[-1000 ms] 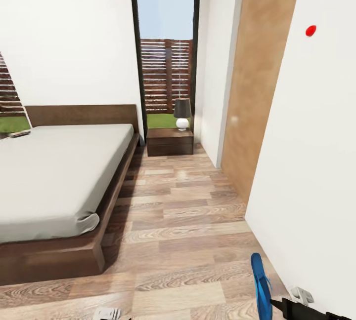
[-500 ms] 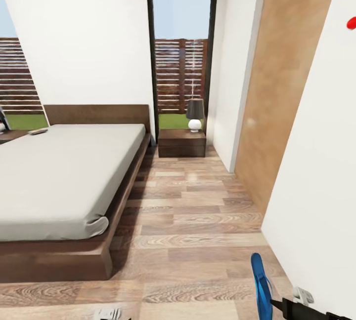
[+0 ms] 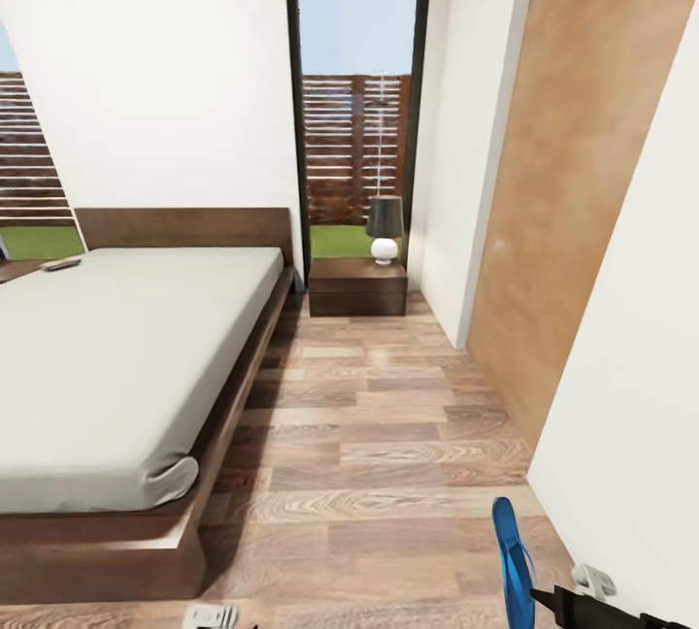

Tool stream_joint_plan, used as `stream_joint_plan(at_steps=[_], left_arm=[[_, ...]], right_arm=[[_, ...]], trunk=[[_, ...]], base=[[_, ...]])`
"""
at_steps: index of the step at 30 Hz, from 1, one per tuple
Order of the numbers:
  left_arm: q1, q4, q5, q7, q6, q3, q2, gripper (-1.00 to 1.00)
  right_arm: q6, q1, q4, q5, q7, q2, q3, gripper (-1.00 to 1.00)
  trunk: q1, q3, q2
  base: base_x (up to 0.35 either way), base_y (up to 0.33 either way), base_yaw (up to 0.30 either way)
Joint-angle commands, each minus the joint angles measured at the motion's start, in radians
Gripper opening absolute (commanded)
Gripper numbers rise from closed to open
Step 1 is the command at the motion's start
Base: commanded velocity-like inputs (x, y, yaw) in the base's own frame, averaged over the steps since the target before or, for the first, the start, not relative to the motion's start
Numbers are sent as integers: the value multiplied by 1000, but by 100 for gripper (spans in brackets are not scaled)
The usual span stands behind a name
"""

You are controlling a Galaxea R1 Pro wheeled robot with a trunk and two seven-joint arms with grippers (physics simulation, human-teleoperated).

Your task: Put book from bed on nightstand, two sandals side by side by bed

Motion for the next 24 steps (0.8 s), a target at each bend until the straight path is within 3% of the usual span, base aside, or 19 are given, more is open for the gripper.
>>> stream_joint_plan(at_steps=[1, 18, 24], left_arm=[[0, -1, -2, -7, 7, 4, -1, 100], [0, -1, -1, -7, 7, 4, -1, 100], [0, -1, -2, -7, 7, 4, -1, 100]], right_arm=[[10, 0, -1, -12, 1, 0, 2, -100], [10, 0, -1, -12, -1, 0, 2, -100], [10, 0, -1, -12, -1, 0, 2, -100]], trunk=[[0, -1, 0], [0, -1, 0], [0, -1, 0]], base=[[322, 0, 0], [317, 0, 0], [113, 0, 52]])
